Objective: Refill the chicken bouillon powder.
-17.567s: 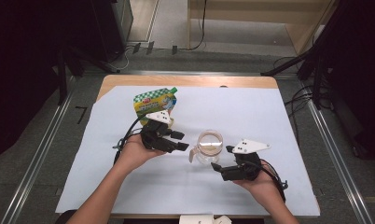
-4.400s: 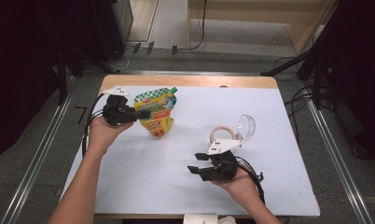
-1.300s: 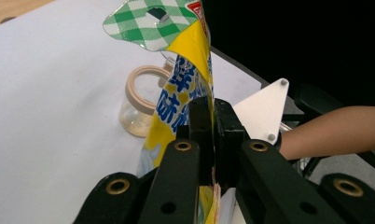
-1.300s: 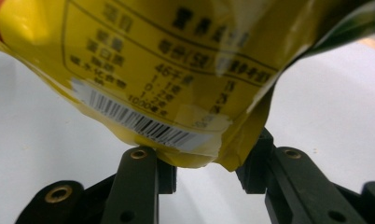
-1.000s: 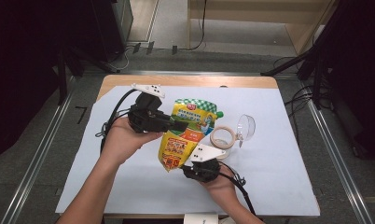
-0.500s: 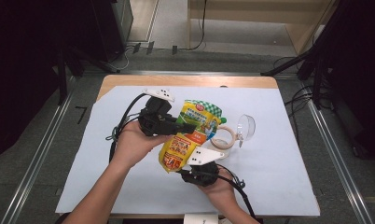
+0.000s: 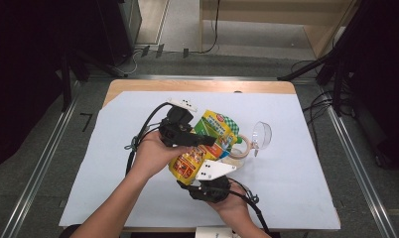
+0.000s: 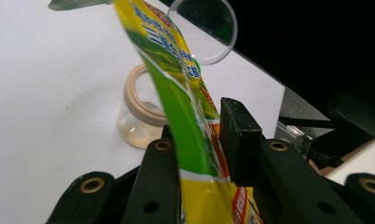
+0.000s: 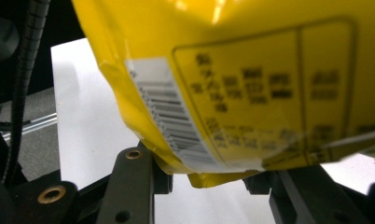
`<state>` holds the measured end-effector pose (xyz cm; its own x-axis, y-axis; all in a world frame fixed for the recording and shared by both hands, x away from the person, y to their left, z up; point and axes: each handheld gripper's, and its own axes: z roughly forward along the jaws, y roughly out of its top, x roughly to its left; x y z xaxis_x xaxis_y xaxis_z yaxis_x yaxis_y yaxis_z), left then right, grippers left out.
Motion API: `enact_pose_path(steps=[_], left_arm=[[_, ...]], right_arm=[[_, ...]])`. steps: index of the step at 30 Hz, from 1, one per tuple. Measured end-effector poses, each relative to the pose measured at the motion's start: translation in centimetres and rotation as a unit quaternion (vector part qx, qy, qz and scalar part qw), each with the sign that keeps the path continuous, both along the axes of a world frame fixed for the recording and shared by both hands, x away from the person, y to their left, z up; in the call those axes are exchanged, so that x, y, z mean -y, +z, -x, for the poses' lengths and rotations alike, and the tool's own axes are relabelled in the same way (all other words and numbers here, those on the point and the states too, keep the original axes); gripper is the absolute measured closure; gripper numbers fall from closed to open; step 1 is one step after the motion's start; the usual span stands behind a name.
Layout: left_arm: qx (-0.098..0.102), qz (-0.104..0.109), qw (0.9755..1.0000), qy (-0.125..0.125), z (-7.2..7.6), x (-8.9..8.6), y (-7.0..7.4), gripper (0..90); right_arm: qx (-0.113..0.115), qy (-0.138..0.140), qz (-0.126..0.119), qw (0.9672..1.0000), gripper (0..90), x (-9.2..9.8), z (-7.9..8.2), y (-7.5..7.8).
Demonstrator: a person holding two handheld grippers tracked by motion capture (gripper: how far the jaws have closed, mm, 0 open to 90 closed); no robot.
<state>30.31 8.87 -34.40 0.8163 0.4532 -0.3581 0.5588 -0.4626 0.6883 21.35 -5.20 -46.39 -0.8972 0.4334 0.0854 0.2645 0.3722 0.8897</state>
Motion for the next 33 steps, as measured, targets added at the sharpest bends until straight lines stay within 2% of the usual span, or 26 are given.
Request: enact_pose_path(steps=[4, 7, 11, 16, 20, 22, 25, 33], left_arm=[[-0.015, 0.001, 0.9999, 0.0, -0.5, 0.3, -0.4, 75.0], [-0.016, -0.009, 0.9998, -0.001, -0.6, 0.5, -0.5, 75.1], [-0.026, -0.012, 0.9996, -0.004, -0.9, 1.2, -0.9, 72.3], [-0.052, -0.022, 0.9984, 0.0, -1.3, 2.0, -1.3, 69.8], [-0.059, -0.023, 0.998, 0.002, -1.7, 2.1, -1.4, 69.1], [-0.065, -0.027, 0.9975, 0.005, -2.0, 2.3, -1.4, 67.3], [-0.07, -0.028, 0.9971, 0.008, -2.2, 2.5, -1.4, 67.4], [-0.072, -0.037, 0.9966, 0.012, -2.4, 2.9, -1.0, 68.0]], right_arm=[[-0.017, 0.002, -0.006, 0.9998, 63.7, 0.0, 0.0, 0.3], [-0.018, 0.001, -0.005, 0.9998, 63.4, -0.2, 0.1, 0.3], [-0.026, 0.0, -0.007, 0.9996, 63.2, -0.1, 0.0, 0.3], [-0.031, 0.004, -0.012, 0.9994, 61.9, -0.4, 0.0, 0.8], [-0.036, 0.002, -0.015, 0.9992, 61.9, -0.3, -0.3, 0.8], [-0.056, 0.002, -0.025, 0.9981, 61.9, -0.3, -0.6, 0.9], [-0.061, 0.0, -0.027, 0.9978, 61.9, -0.2, -0.8, 1.0], [-0.059, 0.002, -0.03, 0.9978, 60.8, -0.3, -1.0, 1.1]])
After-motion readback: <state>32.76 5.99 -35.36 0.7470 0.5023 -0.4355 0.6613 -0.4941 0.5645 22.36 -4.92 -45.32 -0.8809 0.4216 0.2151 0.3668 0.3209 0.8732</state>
